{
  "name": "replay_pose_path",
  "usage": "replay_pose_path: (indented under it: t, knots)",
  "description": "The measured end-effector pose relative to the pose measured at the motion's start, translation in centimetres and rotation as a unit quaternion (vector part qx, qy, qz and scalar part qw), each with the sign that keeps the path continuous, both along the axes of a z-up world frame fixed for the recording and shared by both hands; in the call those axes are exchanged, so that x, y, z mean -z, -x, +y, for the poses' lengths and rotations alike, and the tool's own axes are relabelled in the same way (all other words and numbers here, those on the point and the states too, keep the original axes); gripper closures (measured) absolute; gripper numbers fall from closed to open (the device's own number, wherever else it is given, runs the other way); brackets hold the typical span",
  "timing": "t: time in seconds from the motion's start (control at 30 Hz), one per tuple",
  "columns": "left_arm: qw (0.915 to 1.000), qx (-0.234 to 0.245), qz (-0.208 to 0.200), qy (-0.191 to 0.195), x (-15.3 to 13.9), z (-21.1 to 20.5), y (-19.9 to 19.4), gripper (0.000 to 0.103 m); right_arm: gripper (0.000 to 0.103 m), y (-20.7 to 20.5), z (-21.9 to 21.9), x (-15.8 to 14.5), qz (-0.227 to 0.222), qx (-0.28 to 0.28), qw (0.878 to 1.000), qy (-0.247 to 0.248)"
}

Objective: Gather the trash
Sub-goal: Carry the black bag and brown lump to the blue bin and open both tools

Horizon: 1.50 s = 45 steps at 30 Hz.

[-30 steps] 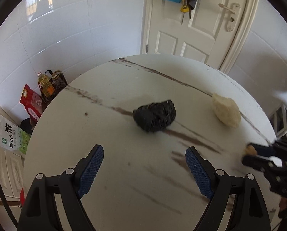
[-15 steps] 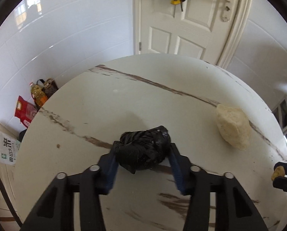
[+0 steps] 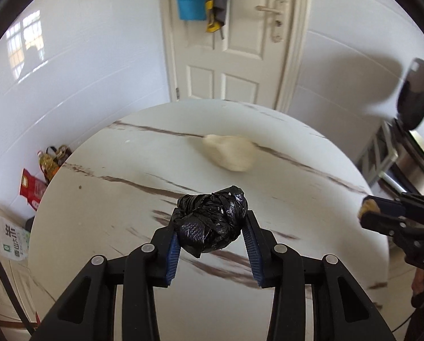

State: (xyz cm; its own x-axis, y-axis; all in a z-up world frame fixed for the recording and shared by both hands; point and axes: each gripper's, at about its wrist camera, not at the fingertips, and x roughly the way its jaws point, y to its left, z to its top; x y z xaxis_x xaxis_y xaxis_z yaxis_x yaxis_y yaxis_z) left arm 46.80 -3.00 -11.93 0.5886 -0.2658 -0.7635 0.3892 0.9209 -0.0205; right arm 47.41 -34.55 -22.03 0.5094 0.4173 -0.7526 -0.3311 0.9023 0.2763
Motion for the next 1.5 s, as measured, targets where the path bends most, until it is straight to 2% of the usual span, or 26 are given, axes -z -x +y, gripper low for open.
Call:
replay_pose_path:
  t: [0.23,0.3,0.5,0.67,0.77,0.8,0.83,0.87,1.0,1.27,1.3,1.37,1.4,1.43,1.5]
  knots:
    - [0.9984,0.054,-0.017,0.0,-2.2,-6.3,10.0,0.066,0.077,7.0,-4.6,-1.7,-0.026,0.039,0.999,-0.014]
    - [0.9974,0.071,-0.012,0.002,-2.2,-8.6,12.5,0.066,0.078,8.9,-6.6,-1.9,-0.029,0.058,0.998,-0.014]
    - [0.9915,0.13,0.006,0.007,-2.0,-15.5,17.3,0.066,0.077,13.4,-13.0,-1.3,-0.017,0.119,0.993,-0.021]
    - [0.9873,0.157,0.024,0.001,-1.2,-19.9,17.2,0.066,0.077,14.6,-17.1,0.0,-0.007,0.163,0.986,-0.037]
    - [0.9857,0.165,0.033,-0.005,-0.5,-21.7,15.3,0.066,0.075,14.1,-19.1,1.2,-0.005,0.18,0.982,-0.055]
    - [0.9853,0.167,0.035,-0.007,-0.2,-22.4,14.5,0.066,0.062,14.1,-20.0,1.8,-0.006,0.189,0.98,-0.057]
    - [0.9851,0.167,0.039,-0.01,0.1,-23.2,14.0,0.066,0.045,13.8,-20.5,2.4,0.0,0.197,0.979,-0.055]
    - [0.9846,0.169,0.043,-0.01,0.2,-23.9,13.5,0.066,0.042,13.9,-21.1,2.9,0.005,0.206,0.977,-0.053]
    - [0.9817,0.18,0.059,-0.02,1.9,-26.8,12.0,0.066,0.042,14.8,-23.2,3.9,0.019,0.232,0.971,-0.052]
    - [0.9749,0.204,0.081,-0.037,5.8,-33.2,9.5,0.064,0.037,18.0,-27.3,3.0,0.014,0.276,0.96,-0.045]
    - [0.9754,0.202,0.078,-0.04,6.1,-33.7,9.3,0.062,0.037,18.3,-27.6,2.9,0.014,0.277,0.96,-0.046]
    - [0.9768,0.197,0.07,-0.045,6.6,-34.8,9.0,0.049,0.036,18.8,-28.0,2.7,0.011,0.282,0.958,-0.047]
    - [0.9782,0.191,0.063,-0.051,6.7,-35.1,8.9,0.035,0.036,19.0,-28.2,2.7,0.01,0.284,0.958,-0.048]
    - [0.9791,0.188,0.056,-0.054,6.8,-35.4,9.0,0.025,0.036,19.1,-28.3,2.6,0.01,0.285,0.957,-0.048]
    - [0.981,0.182,0.04,-0.054,6.5,-35.5,9.2,0.023,0.036,19.5,-28.4,2.4,0.009,0.288,0.956,-0.048]
